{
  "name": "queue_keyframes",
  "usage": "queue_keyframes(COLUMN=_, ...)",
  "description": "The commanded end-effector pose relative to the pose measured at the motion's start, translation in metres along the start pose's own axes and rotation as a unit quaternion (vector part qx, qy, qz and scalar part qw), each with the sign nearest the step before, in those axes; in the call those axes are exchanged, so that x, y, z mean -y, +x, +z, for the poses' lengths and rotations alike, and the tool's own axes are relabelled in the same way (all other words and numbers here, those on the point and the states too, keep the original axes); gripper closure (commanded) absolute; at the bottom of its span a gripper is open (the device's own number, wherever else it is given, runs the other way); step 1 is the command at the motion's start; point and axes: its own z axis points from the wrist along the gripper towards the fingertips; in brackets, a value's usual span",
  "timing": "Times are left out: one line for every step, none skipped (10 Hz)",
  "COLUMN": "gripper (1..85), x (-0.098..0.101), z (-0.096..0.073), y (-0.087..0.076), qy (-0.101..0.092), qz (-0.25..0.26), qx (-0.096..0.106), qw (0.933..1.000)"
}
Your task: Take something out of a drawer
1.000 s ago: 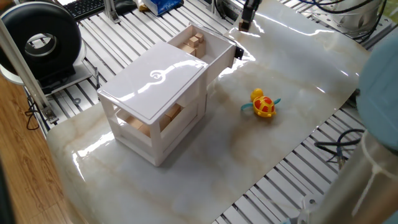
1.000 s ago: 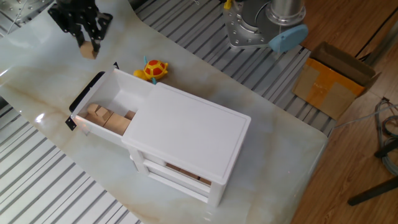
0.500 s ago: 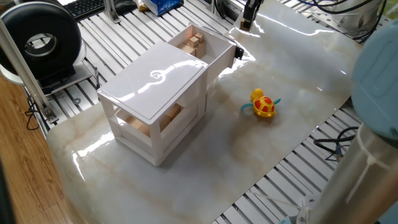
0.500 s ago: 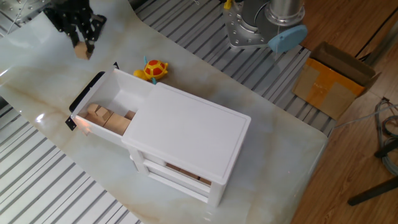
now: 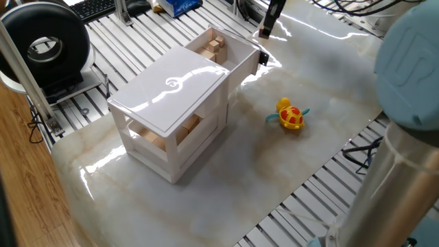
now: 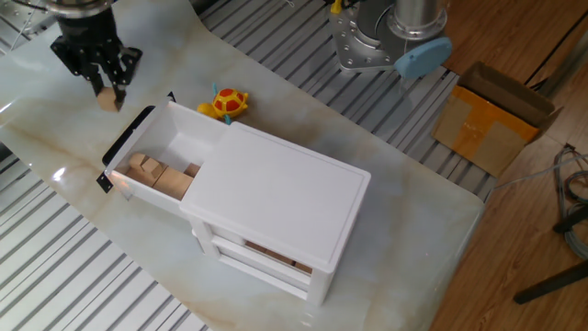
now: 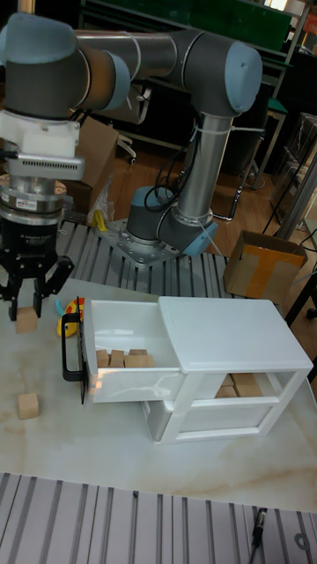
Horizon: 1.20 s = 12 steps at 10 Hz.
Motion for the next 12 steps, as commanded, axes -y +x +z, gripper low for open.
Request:
queue_keyframes(gripper=84.7, x=0.013, z=0.009, y=0.003, qy=0.012, qz=-0.007, qx=-0.005, qw=0.9999)
queue_keyframes(gripper=84.7, x=0.019, z=0.031, y=-0.004, qy=0.003, qz=-0.017, qx=0.013, qw=0.9998)
queue_keyframes(gripper=84.7, x=0.024, z=0.055, y=-0.009, qy=-0.006, qz=-0.020, qx=0.033, qw=0.9993)
queue_keyframes(gripper=84.7, x=0.033, z=0.072, y=-0.010, qy=-0.002, qz=-0.026, qx=0.044, qw=0.9987)
queue_keyframes(gripper=84.7, x=0.033, z=0.077, y=-0.010, qy=-0.004, qz=-0.023, qx=0.051, qw=0.9985)
queue_keyframes(gripper=84.7, x=0.029, z=0.078, y=-0.006, qy=-0.013, qz=-0.012, qx=0.042, qw=0.9989)
queue_keyframes(gripper=84.7, x=0.031, z=0.078, y=0.001, qy=-0.009, qz=-0.005, qx=0.028, qw=0.9996)
queue_keyframes(gripper=84.7, x=0.034, z=0.072, y=0.007, qy=-0.002, qz=-0.003, qx=0.018, qw=0.9998)
queue_keyframes(gripper=84.7, x=0.034, z=0.068, y=0.011, qy=0.002, qz=-0.009, qx=0.017, qw=0.9998)
queue_keyframes(gripper=84.7, x=0.036, z=0.082, y=0.008, qy=-0.002, qz=-0.016, qx=0.020, qw=0.9997)
queue_keyframes(gripper=84.7, x=0.035, z=0.101, y=0.001, qy=-0.010, qz=-0.017, qx=0.031, qw=0.9993)
queue_keyframes(gripper=84.7, x=0.034, z=0.118, y=-0.007, qy=-0.015, qz=-0.016, qx=0.045, qw=0.9987)
